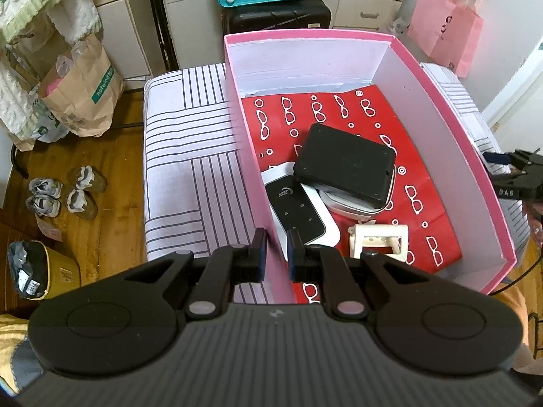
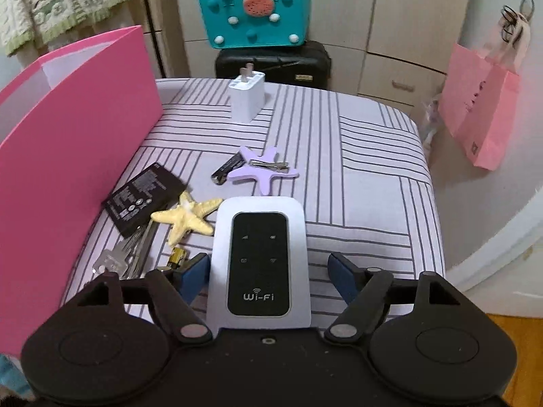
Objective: Organize rigid objects
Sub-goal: 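Grasp the white Wi-Fi pocket router with the right gripper and lift, then carry the pocket router into the pink box and open the right gripper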
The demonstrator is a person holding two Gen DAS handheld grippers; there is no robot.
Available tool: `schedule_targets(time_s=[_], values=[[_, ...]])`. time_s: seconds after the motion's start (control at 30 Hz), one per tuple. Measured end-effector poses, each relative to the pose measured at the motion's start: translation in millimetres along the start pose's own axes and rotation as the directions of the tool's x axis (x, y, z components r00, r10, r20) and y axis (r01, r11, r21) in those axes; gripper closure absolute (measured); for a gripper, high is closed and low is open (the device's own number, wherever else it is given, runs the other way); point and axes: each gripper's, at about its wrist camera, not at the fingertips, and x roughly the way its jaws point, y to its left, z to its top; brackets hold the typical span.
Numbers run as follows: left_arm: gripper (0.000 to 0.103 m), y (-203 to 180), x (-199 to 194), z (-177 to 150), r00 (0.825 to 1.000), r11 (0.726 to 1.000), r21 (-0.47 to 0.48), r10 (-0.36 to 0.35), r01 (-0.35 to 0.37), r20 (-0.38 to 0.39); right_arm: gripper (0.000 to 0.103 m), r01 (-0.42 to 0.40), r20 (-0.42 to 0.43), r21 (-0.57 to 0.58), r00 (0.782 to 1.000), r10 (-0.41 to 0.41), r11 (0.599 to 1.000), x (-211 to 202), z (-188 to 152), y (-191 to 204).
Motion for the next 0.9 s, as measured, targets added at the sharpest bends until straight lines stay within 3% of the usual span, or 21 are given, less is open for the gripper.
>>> schedule_targets(time_s=[0.07,0.33,0.6,0.73,0.9], values=[[0.092,3,0,0,1.0,1.0,-0.024,-0.01,0.01,-0.001,0.039,-0.034,0.012,0.009,0.999,0.034,0.999,-1,-1,-4],[0.092,-2,5,6,0.999,1.0,-0.018,0.02,-0.02,-0.034,0.039,-0.08,-0.016,0.039,0.997,0.081,0.996,-5,6,-10],[0.092,-1,-6,10,0.999,1.0,0.015,-0.009,0.009,-0.041,0.039,-0.08,0.047,0.003,0.996,0.08,0.997,-41,13,2],[0.092,1,-5,15,0.998,0.999,0.037,-0.015,0.017,-0.053,0.039,-0.152,0.135,-0.031,0.979,0.155,0.988,-79,26,19],[0.093,2,-4,14,0.999,0.999,0.04,-0.028,0.029,-0.035,0.039,-0.249,0.216,-0.208,0.931,0.293,0.946,-115,59,63]])
